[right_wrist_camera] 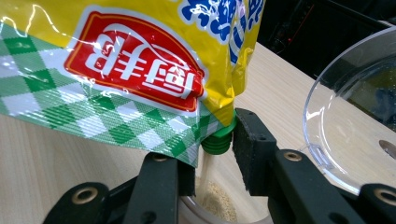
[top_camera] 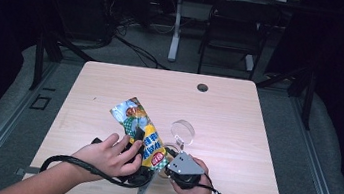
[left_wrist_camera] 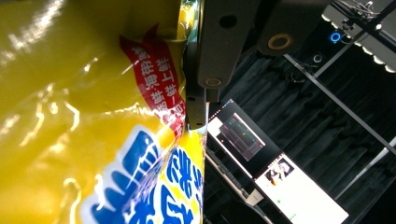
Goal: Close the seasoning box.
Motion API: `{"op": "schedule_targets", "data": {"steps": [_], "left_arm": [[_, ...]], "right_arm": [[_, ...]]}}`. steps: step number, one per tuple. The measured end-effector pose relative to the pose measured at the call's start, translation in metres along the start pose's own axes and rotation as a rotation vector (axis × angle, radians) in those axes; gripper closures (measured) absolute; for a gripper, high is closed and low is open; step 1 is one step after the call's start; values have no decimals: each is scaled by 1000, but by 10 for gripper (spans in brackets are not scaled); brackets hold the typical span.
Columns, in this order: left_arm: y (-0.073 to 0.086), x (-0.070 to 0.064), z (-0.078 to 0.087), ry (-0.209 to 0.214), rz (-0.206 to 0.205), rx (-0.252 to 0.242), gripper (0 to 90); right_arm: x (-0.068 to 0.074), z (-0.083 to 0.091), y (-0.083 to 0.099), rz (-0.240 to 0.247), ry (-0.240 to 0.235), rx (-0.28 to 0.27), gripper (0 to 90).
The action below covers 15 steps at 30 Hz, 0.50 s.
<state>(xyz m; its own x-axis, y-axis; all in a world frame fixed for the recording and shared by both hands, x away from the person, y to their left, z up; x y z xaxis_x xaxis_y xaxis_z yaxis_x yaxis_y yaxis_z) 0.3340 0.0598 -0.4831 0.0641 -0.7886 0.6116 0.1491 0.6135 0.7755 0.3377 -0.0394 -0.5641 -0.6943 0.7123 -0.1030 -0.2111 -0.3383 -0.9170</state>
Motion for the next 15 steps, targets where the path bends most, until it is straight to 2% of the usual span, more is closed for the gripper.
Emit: {"op": "schedule_targets", "data": {"steps": [15], "left_arm": [[0, 1, 0, 0, -11, 6, 863]], "right_arm": [[0, 0, 1, -5, -2, 5, 704]]}}
Point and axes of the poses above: each handheld gripper's, and its own axes: z roughly backward along the jaws, y roughly out of its underside, x roughly to its left, the point moved 10 cm from there along -z, roughly forward along the jaws, and after that the axes turned 11 degrees about -z, right-handed, at the moved point
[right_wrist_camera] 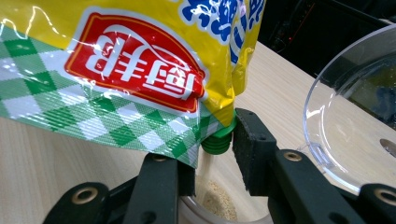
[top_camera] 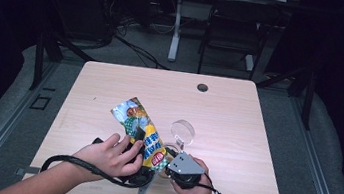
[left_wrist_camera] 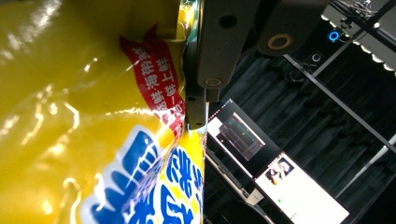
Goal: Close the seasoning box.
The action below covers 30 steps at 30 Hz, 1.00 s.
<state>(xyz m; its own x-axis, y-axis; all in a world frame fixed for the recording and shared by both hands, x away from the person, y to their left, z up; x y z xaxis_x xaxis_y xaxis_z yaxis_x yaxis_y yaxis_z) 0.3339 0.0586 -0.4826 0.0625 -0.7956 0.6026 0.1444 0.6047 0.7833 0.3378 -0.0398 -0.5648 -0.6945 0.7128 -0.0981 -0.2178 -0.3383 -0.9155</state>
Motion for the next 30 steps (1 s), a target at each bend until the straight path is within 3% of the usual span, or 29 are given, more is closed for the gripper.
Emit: {"op": "schedule_targets", "data": {"steps": [30], "left_arm": [[-1, 3, 2, 6, -27, 12, 864]], "right_arm": [[-1, 1, 0, 2, 0, -3, 704]]}}
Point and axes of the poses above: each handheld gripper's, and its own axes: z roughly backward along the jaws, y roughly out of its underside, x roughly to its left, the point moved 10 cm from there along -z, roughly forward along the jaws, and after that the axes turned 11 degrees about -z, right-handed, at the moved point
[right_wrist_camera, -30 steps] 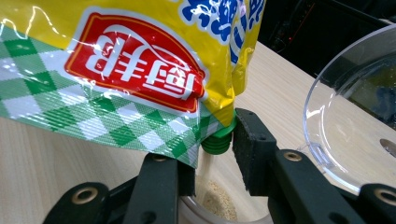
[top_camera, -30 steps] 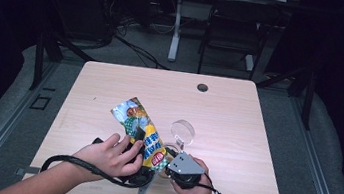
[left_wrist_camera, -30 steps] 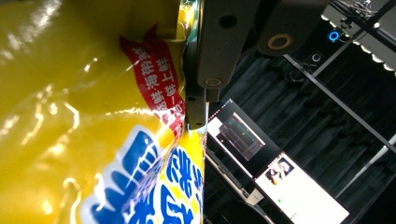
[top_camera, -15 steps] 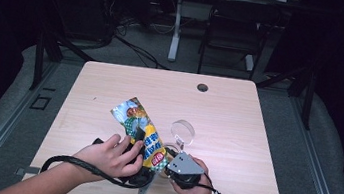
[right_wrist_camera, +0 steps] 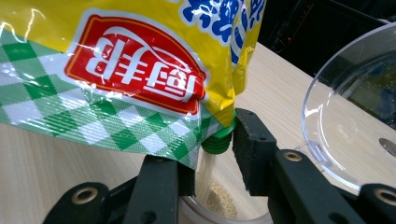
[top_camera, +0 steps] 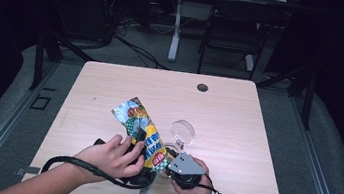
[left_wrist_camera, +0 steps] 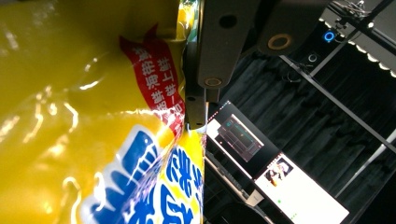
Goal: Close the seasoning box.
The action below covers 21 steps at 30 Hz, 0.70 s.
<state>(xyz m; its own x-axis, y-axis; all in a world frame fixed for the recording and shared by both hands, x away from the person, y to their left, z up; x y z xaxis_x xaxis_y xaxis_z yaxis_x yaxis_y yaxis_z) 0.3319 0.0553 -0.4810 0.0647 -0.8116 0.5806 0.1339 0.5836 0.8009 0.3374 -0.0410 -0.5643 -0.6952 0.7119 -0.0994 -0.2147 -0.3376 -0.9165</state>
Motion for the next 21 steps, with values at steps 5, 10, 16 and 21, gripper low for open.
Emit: {"op": "schedule_targets", "data": {"steps": [5, 10, 16, 21], "left_arm": [[0, 2, 1, 2, -10, 6, 863], [0, 2, 1, 2, -13, 7, 864], [0, 3, 1, 7, -17, 9, 864], [0, 4, 1, 5, -18, 8, 864]], "right_arm": [[-1, 0, 0, -4, 6, -7, 704], [-1, 0, 0, -2, 6, -8, 704], [-1, 0, -1, -6, 5, -13, 704], [-1, 0, -1, -9, 4, -13, 704]]}}
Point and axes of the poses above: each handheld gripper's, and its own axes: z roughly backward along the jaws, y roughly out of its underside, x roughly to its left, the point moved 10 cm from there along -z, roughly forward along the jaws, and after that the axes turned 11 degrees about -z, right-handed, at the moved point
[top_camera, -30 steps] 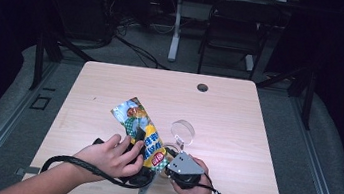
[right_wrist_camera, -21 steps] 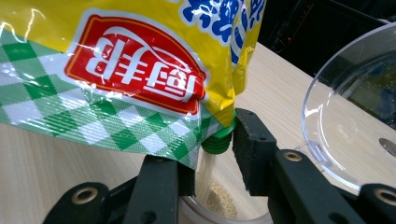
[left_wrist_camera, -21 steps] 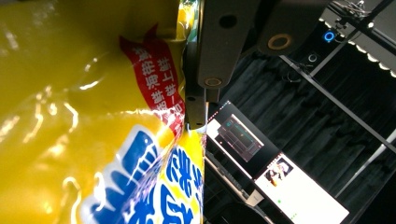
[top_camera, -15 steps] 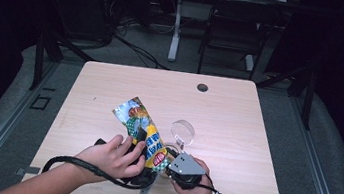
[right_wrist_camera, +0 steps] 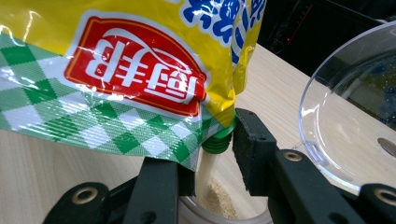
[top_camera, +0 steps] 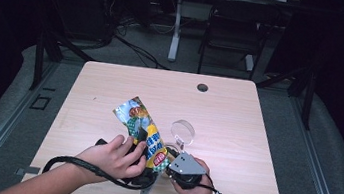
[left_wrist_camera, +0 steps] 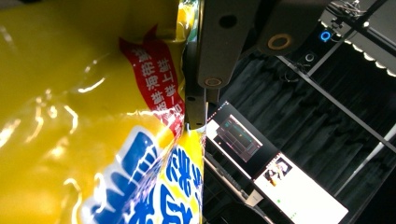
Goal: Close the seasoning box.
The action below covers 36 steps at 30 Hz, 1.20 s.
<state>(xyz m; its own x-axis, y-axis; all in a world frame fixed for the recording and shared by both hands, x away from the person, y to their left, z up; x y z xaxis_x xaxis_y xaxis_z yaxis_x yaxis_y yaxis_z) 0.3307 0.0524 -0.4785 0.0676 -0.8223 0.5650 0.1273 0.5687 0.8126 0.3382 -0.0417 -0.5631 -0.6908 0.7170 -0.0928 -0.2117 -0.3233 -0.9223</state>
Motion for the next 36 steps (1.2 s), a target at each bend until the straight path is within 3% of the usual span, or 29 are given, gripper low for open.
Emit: {"op": "schedule_targets", "data": {"steps": [36], "left_arm": [[-1, 5, 1, -14, -8, -6, 864]], "right_arm": [[0, 3, 0, -80, -44, 5, 704]]}}
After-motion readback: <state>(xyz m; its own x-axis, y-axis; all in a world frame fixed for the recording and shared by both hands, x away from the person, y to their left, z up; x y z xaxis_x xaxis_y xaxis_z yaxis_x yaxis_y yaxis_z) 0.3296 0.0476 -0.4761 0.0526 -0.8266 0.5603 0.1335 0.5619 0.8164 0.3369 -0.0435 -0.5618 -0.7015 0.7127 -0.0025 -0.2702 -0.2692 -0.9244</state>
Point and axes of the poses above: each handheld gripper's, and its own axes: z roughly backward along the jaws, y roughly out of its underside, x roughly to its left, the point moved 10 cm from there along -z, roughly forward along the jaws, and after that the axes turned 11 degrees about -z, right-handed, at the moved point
